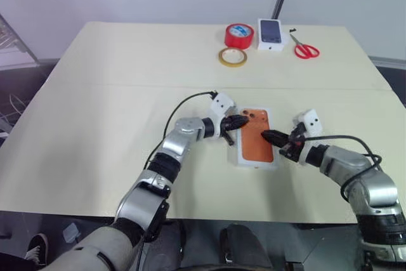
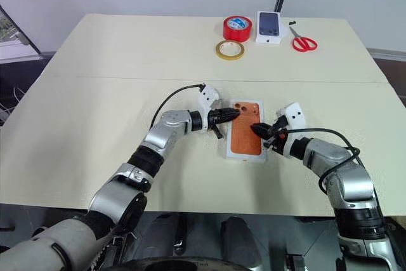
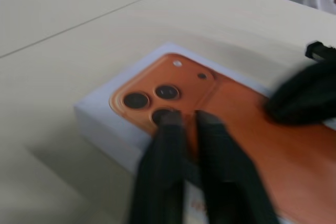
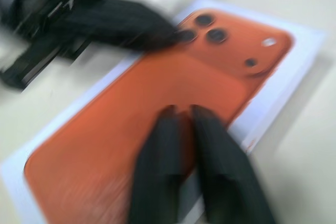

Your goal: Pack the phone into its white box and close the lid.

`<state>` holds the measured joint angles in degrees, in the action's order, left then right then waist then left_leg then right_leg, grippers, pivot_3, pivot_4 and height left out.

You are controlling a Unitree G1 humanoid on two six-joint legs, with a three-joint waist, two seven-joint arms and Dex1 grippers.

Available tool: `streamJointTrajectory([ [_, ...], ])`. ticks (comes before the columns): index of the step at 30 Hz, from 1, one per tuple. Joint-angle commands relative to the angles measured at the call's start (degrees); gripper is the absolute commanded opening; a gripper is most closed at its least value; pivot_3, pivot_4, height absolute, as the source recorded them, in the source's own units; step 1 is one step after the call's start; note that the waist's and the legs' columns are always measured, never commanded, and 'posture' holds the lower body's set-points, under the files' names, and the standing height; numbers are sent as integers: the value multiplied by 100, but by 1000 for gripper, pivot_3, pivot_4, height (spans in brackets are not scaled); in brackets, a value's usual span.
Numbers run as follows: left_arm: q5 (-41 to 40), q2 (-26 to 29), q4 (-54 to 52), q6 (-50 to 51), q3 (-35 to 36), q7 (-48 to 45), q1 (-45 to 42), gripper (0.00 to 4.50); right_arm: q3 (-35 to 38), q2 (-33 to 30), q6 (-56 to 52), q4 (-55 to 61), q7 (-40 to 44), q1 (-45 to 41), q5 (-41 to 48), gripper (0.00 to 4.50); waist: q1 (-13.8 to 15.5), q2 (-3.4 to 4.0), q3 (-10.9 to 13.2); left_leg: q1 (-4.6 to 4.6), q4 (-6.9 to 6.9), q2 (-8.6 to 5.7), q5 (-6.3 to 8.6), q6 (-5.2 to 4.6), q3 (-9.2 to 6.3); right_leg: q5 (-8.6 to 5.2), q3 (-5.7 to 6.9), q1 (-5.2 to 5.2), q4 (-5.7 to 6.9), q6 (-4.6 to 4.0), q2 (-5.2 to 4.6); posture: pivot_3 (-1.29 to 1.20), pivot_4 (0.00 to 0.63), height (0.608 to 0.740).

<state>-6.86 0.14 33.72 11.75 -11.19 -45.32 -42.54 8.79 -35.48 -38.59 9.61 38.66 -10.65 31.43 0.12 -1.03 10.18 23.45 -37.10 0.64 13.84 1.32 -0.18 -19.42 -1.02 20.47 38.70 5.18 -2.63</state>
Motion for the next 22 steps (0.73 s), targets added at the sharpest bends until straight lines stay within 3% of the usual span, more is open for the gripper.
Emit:
streamJointTrajectory([
  [1,-343,614,-1253,12,387,-321,423,2486,371,-113,228,248,129,-160,149,2476,-70,7,6,4,3,2,0,0,1,0,-2,6,0,0,1,0,150,740],
  [5,-704,1509,-2525,224,692,-679,1087,4455,530,-306,529,236,291,-150,30,4466,-83,16,11,7,9,5,-1,1,2,0,-3,13,1,-1,1,0,150,740],
  [10,-978,2448,-3459,572,1150,-767,1952,4455,603,-635,807,154,767,208,-55,4466,-63,17,10,6,5,0,0,0,3,0,0,2,-10,-1,-13,0,150,740],
  [14,-1394,3078,-3860,606,1840,-936,2826,4455,767,-885,1732,-95,1268,649,-416,4466,-82,21,13,7,10,2,2,-2,4,0,1,1,-19,-1,-18,0,150,740],
  [22,-1614,3512,-4339,879,2420,-549,3739,4455,842,-1175,2549,-1065,1724,535,-744,4466,-70,27,16,3,11,6,2,-1,7,6,6,-2,-33,-14,-28,0,150,740],
])
